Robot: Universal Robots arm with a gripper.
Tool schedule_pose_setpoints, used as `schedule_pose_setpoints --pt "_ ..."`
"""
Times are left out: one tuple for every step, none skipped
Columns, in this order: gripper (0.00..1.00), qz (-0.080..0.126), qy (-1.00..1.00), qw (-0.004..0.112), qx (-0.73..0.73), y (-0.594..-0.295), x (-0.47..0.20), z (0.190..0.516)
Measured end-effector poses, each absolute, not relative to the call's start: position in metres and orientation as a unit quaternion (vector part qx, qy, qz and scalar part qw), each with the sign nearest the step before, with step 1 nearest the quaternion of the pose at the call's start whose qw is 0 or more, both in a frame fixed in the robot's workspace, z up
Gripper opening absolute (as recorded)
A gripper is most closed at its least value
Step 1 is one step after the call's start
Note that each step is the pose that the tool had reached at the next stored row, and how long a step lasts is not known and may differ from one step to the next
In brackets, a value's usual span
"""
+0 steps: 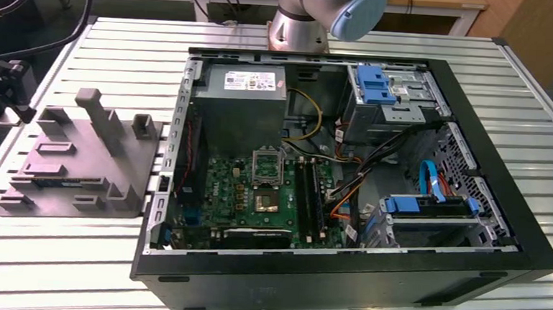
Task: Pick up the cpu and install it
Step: 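Pick up the cpu and move it towards the insertion slot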
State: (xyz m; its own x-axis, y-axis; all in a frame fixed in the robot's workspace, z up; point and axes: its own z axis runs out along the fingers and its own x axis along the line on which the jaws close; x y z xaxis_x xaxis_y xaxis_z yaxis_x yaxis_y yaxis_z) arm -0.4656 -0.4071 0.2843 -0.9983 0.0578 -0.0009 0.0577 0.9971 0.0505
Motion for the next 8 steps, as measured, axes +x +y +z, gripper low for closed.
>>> schedule_pose_setpoints --pt "0.47 0.025 0.999 0.001 0.029 -0.4071 -0.4656 0.2845" --pt "0.47 0.025 0.999 0.001 0.029 -0.4071 -0.4656 0.2847" --pt "0.47 0.025 0.999 0.001 0.029 -0.4071 -0.4656 0.2849" --pt "0.47 0.025 0.999 0.001 0.029 -0.4071 -0.4656 0.2851" --pt "0.47 0.025 0.999 0.001 0.029 -0.4071 -0.4656 0.2854" --pt "0.47 0.025 0.999 0.001 0.029 -0.4071 -0.4656 0.2857" --pt "0.47 0.025 0.999 0.001 0.029 -0.4071 -0.4656 0.2861" --pt "0.47 0.025 0.999 0.001 0.029 -0.4071 -0.4656 0.2863"
